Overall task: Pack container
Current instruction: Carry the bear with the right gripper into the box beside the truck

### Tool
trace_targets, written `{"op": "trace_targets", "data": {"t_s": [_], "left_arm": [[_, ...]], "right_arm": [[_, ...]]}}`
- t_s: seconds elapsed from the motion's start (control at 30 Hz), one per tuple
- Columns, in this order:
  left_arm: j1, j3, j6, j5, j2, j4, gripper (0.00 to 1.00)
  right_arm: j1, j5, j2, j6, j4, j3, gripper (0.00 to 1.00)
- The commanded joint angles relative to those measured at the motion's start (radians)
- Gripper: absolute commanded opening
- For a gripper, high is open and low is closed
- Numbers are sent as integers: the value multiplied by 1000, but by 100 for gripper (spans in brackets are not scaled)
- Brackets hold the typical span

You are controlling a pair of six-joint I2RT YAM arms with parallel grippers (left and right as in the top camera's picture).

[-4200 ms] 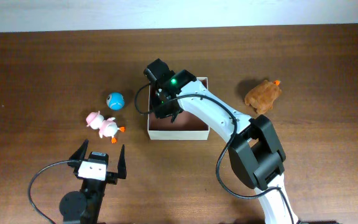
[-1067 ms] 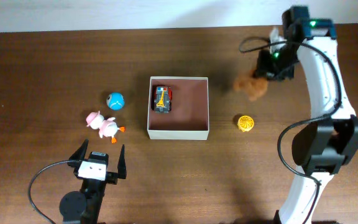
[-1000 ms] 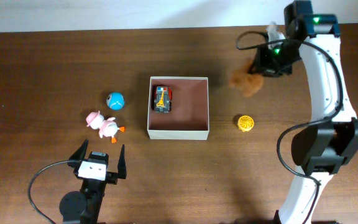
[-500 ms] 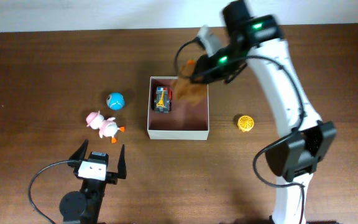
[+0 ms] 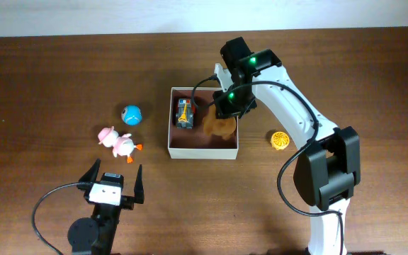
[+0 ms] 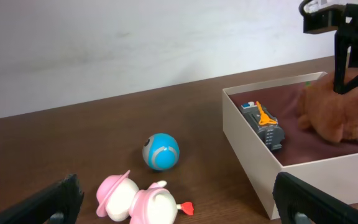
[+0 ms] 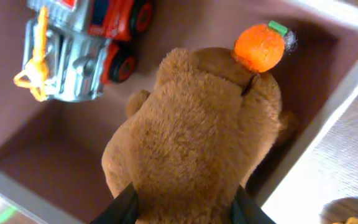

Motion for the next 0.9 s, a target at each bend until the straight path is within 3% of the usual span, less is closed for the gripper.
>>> {"op": "trace_targets", "data": {"t_s": [0.0,0.07,0.13,0.27,0.57,0.7,0.87], "left_arm": [[7,-4,12,11,-8,0,100],[7,-4,12,11,-8,0,100],[7,-4,12,11,-8,0,100],[7,-4,12,11,-8,0,100],[7,-4,12,11,-8,0,100],[7,-4,12,11,-8,0,100],[7,-4,12,11,-8,-1,100]], "right_arm": [[-1,84,-9,15,30,-7,34],[0,90,-9,4,45,-8,43],[0,94,-9,4,52,-8,62],[-1,97,-9,4,64,-8,74],[0,36,-11,5,66,8,75],[2,-65,-12,4,-43,89,74],[44,-92,-12,-18,-182,160,65]]}}
